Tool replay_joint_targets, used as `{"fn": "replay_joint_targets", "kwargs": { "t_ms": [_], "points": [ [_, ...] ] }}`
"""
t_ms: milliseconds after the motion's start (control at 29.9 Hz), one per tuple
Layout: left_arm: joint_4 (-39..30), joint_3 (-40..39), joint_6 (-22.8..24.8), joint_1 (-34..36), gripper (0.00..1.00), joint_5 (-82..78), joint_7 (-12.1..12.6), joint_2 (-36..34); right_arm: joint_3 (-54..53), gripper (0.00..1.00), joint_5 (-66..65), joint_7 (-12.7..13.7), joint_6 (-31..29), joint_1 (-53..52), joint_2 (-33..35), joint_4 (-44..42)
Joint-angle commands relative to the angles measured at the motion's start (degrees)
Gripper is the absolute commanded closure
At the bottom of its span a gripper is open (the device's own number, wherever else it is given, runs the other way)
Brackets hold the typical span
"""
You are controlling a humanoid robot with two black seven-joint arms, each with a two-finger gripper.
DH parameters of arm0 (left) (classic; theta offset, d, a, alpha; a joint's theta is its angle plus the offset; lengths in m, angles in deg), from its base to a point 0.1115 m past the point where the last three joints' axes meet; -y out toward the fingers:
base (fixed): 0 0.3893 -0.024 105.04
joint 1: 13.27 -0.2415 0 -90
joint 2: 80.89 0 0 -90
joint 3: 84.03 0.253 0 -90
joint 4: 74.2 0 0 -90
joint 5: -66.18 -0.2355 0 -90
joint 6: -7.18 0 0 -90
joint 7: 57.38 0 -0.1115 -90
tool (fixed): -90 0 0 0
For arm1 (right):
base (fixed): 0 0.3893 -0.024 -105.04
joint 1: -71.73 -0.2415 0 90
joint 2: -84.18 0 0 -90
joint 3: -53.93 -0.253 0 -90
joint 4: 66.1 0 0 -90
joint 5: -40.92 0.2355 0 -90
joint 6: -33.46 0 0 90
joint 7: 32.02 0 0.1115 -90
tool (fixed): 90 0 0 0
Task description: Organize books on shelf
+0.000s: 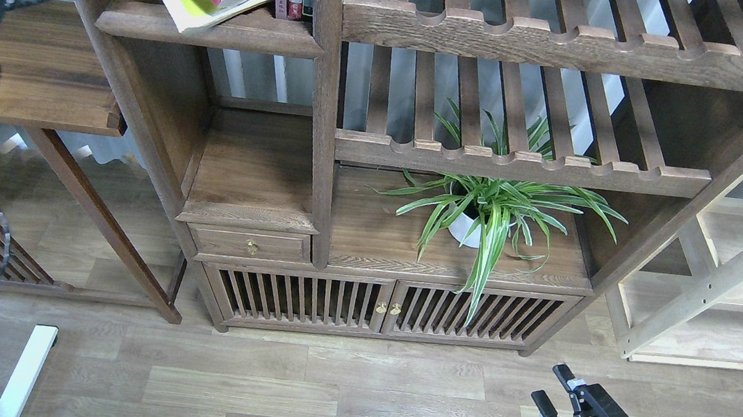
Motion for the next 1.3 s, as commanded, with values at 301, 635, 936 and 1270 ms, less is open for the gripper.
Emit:
{"fn": "replay_joint_targets", "kwargs": {
  "t_ms": [301,635,936,1270],
  "points": [
    [-6.19,0.36,-2.50,-4.06,0.13,1.81,0.02,-0.54,0.05,0.31,-0.19,0.00,0.00,-0.82,-0.05,-0.06],
    [-11.29,-0.26,-4.75,-5.82,0.13,4.97,0.02,-0.98,0.05,0.30,-0.46,0.00,0.00,-1.52,-0.05,-0.06],
    [-18.05,-0.79,-4.75,-8.81,0.13,7.95,0.02,-2.82,-0.47,0.30,-0.54,0.00,0.00,-3.54,-0.05,-0.06],
    [-25.70,-4.30,-4.75,-15.66,0.12,11.48,0.02,-3.62,-1.00,0.30,-1.16,0.00,0.00,-7.05,0.39,0.74]
  ]
}}
